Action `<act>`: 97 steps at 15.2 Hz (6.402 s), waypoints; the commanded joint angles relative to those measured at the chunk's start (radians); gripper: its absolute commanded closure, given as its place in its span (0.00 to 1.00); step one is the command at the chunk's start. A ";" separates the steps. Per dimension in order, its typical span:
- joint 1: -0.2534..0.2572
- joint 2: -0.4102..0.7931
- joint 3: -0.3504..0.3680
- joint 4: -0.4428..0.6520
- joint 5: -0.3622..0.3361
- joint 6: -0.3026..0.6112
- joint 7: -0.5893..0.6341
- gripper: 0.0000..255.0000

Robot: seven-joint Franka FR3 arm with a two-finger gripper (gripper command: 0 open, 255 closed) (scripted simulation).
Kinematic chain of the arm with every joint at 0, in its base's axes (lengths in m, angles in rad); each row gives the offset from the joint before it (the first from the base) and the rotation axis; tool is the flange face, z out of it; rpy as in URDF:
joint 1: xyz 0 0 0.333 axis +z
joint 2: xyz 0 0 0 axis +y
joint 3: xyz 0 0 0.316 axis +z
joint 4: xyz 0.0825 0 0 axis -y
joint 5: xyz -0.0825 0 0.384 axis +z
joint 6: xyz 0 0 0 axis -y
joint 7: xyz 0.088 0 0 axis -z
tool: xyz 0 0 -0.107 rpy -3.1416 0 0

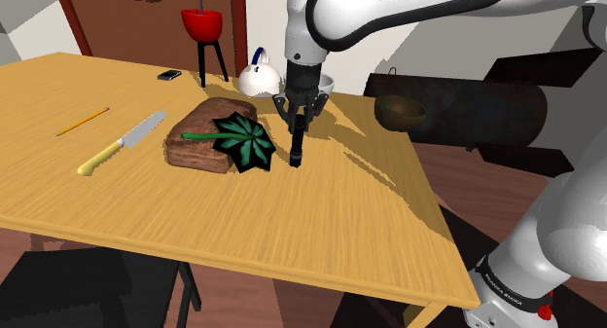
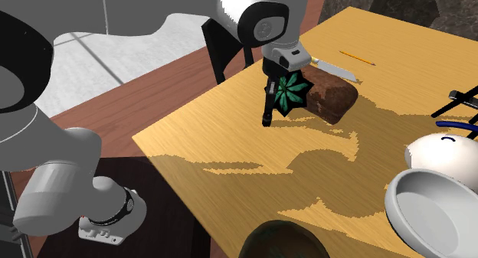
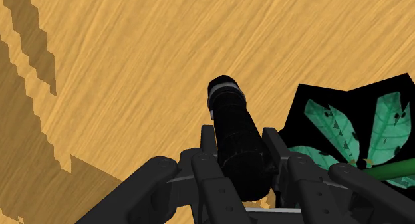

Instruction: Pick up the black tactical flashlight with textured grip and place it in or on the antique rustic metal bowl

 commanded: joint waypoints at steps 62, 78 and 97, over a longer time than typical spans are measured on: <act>-0.328 -0.115 -0.353 0.405 0.021 -0.512 -0.692 1.00; -0.403 -0.098 -0.430 0.306 0.020 -0.395 -0.842 1.00; -0.402 -0.140 -0.429 0.089 0.016 -0.220 -0.838 1.00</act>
